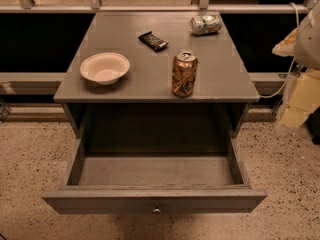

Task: Place orange can into top drawer

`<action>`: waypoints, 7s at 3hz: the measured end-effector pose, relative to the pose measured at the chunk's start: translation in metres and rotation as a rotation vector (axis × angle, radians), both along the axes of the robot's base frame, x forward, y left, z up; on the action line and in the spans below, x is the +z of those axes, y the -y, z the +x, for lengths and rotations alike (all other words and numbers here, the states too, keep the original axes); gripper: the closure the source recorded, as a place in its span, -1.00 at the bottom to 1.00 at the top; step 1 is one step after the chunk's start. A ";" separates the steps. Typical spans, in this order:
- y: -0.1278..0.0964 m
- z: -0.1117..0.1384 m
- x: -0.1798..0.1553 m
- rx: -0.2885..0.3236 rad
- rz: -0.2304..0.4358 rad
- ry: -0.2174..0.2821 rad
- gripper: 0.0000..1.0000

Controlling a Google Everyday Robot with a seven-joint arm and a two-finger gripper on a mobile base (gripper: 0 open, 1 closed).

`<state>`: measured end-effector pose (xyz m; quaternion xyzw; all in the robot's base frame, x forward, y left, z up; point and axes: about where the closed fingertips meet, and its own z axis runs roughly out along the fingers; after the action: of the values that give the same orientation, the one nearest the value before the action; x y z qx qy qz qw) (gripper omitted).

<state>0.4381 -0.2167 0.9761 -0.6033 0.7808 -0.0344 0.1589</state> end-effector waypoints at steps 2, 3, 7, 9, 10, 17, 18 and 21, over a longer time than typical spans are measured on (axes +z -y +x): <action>-0.044 0.034 0.008 0.089 0.142 0.133 -1.00; -0.083 0.069 0.013 0.162 0.343 0.245 -1.00; -0.166 0.176 -0.025 0.174 0.813 0.147 -1.00; -0.169 0.189 -0.038 0.196 0.868 0.162 -1.00; -0.166 0.192 -0.046 0.246 0.900 0.188 -1.00; -0.167 0.184 -0.073 0.294 0.939 0.131 1.00; -0.165 0.149 -0.064 0.359 0.935 0.172 1.00; -0.149 0.023 -0.041 0.555 0.875 0.331 1.00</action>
Offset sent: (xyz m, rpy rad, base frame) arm 0.0594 0.0823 0.0176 0.2493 -0.2341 0.1622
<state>0.4616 -0.0672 0.9353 -0.6510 0.4982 0.2426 0.5189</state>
